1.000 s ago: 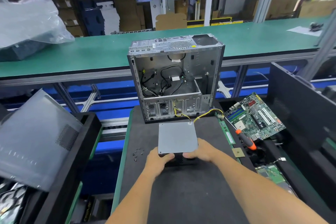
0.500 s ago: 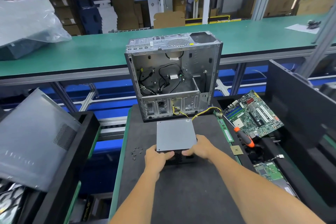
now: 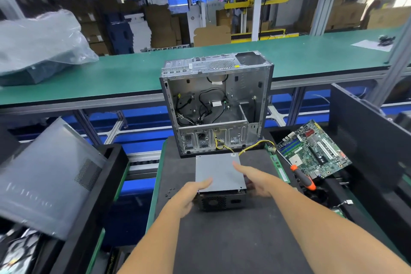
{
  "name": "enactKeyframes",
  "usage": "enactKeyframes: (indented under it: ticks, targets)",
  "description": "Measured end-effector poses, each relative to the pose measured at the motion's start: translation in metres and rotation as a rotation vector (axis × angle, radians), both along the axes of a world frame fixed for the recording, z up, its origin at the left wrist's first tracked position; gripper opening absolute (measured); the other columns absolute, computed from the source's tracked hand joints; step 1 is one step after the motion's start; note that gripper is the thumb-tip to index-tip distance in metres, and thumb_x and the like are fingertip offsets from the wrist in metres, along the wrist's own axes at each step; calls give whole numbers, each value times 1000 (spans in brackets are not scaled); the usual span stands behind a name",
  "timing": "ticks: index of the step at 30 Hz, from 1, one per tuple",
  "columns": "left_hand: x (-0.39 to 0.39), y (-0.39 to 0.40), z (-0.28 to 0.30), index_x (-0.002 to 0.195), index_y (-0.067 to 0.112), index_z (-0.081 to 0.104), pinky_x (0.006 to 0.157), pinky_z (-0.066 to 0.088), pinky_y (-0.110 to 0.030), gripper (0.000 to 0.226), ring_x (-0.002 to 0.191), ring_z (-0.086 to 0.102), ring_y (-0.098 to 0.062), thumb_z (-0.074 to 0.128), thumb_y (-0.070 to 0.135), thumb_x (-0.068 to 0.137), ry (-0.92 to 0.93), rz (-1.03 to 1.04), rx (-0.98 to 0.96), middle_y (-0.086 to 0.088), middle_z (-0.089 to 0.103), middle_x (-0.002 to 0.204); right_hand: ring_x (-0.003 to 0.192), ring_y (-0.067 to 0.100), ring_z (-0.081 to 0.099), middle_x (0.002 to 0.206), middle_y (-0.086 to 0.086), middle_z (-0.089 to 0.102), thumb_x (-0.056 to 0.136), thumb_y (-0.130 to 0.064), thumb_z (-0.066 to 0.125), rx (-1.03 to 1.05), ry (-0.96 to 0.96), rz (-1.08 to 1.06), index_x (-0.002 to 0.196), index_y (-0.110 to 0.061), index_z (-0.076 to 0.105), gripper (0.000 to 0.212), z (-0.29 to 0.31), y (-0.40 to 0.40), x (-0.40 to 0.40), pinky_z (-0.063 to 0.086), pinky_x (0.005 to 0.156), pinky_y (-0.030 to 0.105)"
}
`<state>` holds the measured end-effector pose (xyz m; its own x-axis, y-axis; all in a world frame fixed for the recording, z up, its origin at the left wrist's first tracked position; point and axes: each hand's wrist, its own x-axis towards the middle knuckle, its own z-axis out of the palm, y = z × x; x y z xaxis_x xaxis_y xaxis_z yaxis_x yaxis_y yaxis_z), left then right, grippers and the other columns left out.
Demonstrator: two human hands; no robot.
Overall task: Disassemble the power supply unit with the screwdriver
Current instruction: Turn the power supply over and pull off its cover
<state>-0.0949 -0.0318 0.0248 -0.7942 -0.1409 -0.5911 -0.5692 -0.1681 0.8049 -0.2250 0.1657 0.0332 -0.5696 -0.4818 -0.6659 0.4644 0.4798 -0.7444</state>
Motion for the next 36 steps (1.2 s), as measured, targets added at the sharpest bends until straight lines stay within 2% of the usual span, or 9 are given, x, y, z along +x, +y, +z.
enactKeyframes:
  ticks: [3,8,12,16,20,26,29,33,36]
  targets:
    - [-6,-4,-1,109,19,71,82,53,-30,58,90,69,-16,69,63,70,-2,107,125,-1,74,99,142,30,33,154,7,35,75,-77,57,13,-30,-31,152,-23,29,98,0,-4,-7,28,115,52]
    - [-21,-5,-7,131,21,54,108,38,-42,69,120,56,-22,55,69,81,-39,194,16,-2,62,129,138,25,40,149,2,42,82,-79,43,18,-17,-72,148,-23,38,86,-2,-14,-11,33,114,48]
    - [-30,-7,-11,109,23,66,91,49,-37,54,99,68,-18,46,68,87,-55,214,58,2,75,96,132,24,44,134,3,49,82,-82,36,46,-16,-91,145,-21,44,88,-10,-16,-15,32,114,46]
    - [-40,-11,-19,112,22,66,106,42,-41,60,106,66,-20,40,71,88,-49,211,56,-1,74,105,143,22,29,154,-2,35,80,-85,34,56,-49,-108,151,-23,35,94,-16,-22,-17,19,119,49]
    - [-43,-13,-25,115,22,65,107,41,-42,66,108,65,-22,40,76,84,-60,215,73,-2,72,110,146,23,25,158,-2,30,77,-87,36,42,-45,-117,150,-26,36,95,-16,-24,-19,12,120,49]
    - [-45,-16,-28,114,22,66,104,45,-42,67,101,69,-21,43,76,82,-44,209,94,-2,74,105,126,23,53,130,0,63,83,-75,49,-11,-72,-142,128,-22,61,71,-22,-23,-26,30,115,47]
    - [-45,-16,-30,114,22,67,103,45,-42,69,101,69,-21,43,78,80,-50,208,85,-1,74,105,93,18,72,98,-2,76,88,-65,52,-59,-116,-162,112,-19,69,54,-22,-22,-28,52,90,37]
    - [-45,-16,-29,114,25,67,106,42,-42,70,106,66,-22,45,80,77,-42,231,52,-1,72,109,80,19,75,92,3,77,87,-61,58,-81,-131,-162,106,-17,69,50,-14,-23,-30,56,64,30]
    - [-45,-19,-25,114,27,66,107,41,-43,66,107,65,-21,43,79,80,-27,220,50,0,72,110,88,24,73,95,7,76,79,-66,64,-46,-141,-134,106,-15,68,58,-9,-22,-33,56,76,35]
